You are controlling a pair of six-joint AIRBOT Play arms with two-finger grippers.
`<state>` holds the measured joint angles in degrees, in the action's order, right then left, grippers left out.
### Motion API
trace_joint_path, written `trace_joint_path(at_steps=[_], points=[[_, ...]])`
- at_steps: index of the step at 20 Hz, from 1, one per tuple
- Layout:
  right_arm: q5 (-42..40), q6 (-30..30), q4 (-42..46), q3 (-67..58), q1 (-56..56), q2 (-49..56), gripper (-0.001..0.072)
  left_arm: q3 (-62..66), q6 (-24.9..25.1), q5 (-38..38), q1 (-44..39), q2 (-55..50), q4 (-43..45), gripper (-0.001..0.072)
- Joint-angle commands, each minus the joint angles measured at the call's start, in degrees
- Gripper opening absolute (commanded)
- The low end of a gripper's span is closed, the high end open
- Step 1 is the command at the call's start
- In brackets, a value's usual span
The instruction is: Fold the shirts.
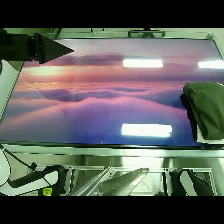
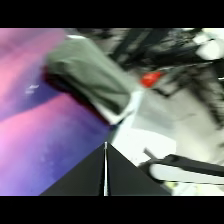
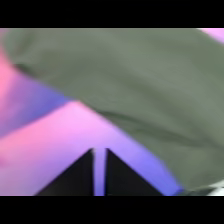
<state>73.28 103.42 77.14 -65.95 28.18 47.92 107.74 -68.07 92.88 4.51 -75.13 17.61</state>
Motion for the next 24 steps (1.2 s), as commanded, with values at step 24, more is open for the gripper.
trace_joint_path(at_steps=[24], points=[[-7.9, -10.6, -22.8, 18.9, -40.5, -1.1, 0.0017, -72.2, 3.5, -22.2, -7.5, 40.1, 17.2, 0.0017]])
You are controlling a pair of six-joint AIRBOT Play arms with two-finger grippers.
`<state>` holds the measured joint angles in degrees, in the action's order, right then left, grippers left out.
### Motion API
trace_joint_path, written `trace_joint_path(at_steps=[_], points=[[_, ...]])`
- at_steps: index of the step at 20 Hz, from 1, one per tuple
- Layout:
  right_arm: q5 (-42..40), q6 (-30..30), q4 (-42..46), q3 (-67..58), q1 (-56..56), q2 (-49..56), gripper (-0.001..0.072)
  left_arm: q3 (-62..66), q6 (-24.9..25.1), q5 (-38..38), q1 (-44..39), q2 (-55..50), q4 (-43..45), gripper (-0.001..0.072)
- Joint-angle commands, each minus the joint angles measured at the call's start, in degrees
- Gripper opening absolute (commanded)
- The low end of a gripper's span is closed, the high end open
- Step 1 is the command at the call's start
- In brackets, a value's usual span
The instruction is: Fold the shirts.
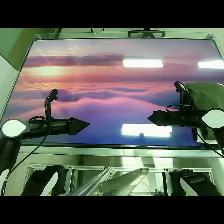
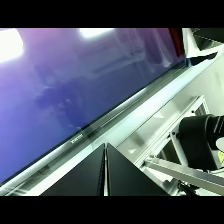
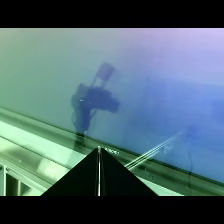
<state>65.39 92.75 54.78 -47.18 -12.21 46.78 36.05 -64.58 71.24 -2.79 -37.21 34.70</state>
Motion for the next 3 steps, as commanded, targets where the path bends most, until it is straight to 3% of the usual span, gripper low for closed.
trace_joint_path(at_steps=[1, 3], points=[[0.0, 0.0, -0.4, 0.1, -0.1, 0.0, 0.0018, -0.5, 0.0, -0.9, -0.2, 3.0, 0.1, 0.0017], [0.0, 0.0, -0.4, 0.1, -0.1, 0.0, 0.0017, -0.5, 0.0, -2.0, -0.2, 4.6, 0.2, 0.0017]])
